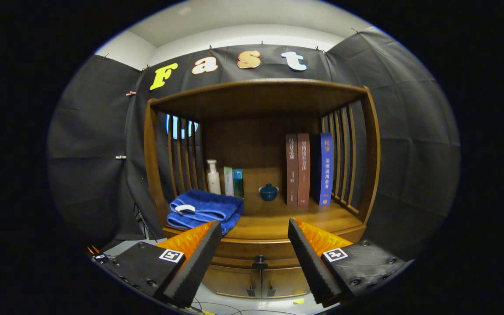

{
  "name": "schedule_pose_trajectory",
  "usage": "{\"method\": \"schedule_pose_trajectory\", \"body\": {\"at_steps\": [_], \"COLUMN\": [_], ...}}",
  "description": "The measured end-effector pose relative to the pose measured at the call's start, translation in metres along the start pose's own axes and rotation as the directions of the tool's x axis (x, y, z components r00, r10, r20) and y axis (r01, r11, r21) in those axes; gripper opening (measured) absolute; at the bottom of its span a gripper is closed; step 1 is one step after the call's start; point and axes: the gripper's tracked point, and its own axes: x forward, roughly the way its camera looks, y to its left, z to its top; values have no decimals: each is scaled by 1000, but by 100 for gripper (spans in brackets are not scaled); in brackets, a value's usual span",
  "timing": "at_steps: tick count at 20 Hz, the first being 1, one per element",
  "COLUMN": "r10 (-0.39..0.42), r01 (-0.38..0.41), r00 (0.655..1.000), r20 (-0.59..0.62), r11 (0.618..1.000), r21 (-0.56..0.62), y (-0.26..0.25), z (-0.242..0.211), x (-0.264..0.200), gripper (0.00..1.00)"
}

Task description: Pull open the drawer, take out the items inside it, and place them on the countertop above the cabinet.

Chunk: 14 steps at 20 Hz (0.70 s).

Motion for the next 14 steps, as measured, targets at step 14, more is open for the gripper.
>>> {"method": "schedule_pose_trajectory", "body": {"at_steps": [14], "r10": [-43], "r01": [56], "r00": [958], "r20": [-284], "r11": [998], "r21": [39], "y": [-13], "z": [-155], "x": [76], "gripper": [99]}}
